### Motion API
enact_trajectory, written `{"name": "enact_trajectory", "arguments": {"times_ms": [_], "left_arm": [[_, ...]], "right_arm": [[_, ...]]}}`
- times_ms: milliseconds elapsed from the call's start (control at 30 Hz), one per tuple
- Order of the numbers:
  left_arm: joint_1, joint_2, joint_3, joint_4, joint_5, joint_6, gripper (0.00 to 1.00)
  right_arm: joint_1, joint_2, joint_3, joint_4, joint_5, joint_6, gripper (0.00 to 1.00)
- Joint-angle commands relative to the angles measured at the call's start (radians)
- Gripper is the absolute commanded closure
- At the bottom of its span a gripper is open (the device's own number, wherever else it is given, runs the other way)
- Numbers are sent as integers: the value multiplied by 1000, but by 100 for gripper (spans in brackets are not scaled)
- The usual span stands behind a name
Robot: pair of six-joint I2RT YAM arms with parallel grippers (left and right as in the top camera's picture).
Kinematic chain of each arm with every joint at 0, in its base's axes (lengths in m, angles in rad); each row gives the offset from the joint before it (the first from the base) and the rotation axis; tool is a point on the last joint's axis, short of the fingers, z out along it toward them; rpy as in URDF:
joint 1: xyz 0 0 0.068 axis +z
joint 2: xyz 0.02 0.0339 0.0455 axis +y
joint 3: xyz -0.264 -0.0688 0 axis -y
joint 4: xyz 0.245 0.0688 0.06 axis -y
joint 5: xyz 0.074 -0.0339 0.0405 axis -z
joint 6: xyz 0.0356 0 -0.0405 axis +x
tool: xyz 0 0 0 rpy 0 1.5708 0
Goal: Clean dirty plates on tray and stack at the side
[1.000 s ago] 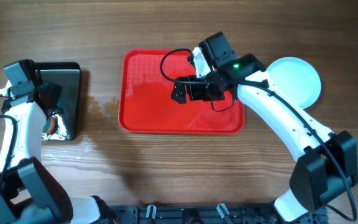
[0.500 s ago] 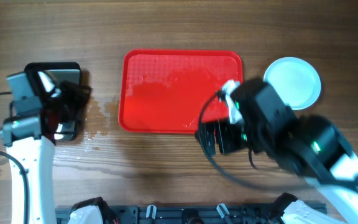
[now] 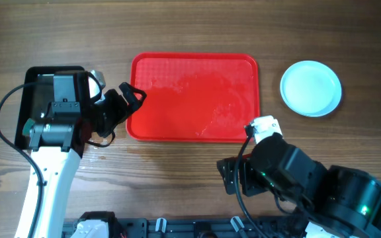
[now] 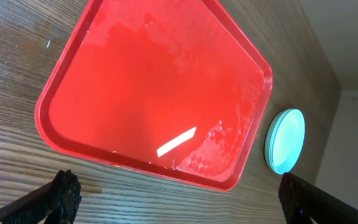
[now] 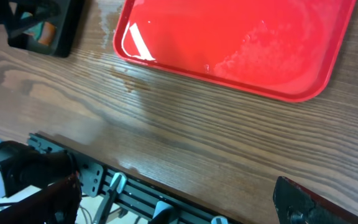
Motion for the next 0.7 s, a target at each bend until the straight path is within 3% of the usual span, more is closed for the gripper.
{"name": "enact_trajectory", "arguments": {"times_ms": [0,167,300,467,667], "left_arm": [[-5,0,-6,0,8,23,0],[-5,0,-6,0,8,23,0],[-5,0,-6,0,8,23,0],[-5,0,-6,0,8,23,0],[-5,0,-6,0,8,23,0]], "right_arm": [[6,31,-10,2,29,20,0],[-9,60,-10,-9,39,15,0],[-137,8,-22,37,34,-35,0],[-446,-123,-234,346,-270,-270,0],[-753,-405,-668,750,-508,-298,0]]}}
